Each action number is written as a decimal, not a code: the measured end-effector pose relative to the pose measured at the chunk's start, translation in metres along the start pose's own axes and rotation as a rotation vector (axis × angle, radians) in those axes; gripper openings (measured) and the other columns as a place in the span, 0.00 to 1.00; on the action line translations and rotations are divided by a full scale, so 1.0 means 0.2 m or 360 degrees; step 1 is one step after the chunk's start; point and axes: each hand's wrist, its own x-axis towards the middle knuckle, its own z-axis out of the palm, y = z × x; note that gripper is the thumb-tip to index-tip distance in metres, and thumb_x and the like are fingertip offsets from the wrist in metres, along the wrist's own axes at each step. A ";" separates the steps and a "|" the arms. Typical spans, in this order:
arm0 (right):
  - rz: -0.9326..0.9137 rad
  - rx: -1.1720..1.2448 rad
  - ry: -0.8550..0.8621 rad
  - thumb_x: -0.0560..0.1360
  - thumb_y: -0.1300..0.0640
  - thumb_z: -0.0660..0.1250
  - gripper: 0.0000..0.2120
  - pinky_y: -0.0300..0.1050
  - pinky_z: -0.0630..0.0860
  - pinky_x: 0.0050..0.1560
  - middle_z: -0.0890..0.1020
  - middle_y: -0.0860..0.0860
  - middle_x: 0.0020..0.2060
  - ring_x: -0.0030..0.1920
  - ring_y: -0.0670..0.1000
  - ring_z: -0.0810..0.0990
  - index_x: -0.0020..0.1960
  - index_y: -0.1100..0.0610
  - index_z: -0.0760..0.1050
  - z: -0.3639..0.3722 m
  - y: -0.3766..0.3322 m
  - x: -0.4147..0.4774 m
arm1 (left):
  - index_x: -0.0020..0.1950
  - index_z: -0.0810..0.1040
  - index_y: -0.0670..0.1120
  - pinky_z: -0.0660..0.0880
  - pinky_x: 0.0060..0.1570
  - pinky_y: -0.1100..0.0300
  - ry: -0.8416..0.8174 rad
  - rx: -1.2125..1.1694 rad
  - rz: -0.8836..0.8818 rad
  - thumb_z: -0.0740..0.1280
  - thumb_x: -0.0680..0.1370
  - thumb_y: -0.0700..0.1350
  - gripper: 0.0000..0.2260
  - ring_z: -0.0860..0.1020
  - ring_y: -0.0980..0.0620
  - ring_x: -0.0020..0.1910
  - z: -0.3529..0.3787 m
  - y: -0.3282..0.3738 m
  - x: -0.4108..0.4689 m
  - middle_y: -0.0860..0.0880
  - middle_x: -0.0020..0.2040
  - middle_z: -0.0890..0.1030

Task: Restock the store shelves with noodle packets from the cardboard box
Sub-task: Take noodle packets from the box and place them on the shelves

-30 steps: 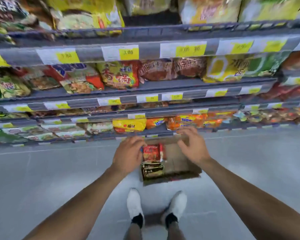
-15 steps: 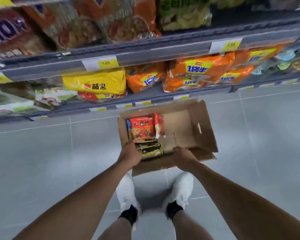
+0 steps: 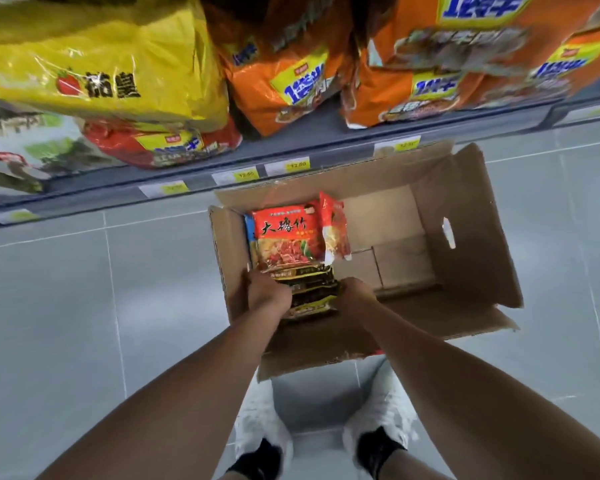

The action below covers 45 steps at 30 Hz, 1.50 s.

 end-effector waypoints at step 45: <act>-0.0489 0.1660 0.0669 0.79 0.46 0.67 0.29 0.60 0.67 0.73 0.72 0.51 0.69 0.70 0.57 0.71 0.75 0.55 0.66 -1.59 -1.05 -3.14 | 0.52 0.85 0.45 0.74 0.59 0.44 -0.1113 -0.1294 0.0606 0.64 0.77 0.54 0.15 0.81 0.41 0.49 -2.46 0.59 -2.54 0.35 0.53 0.84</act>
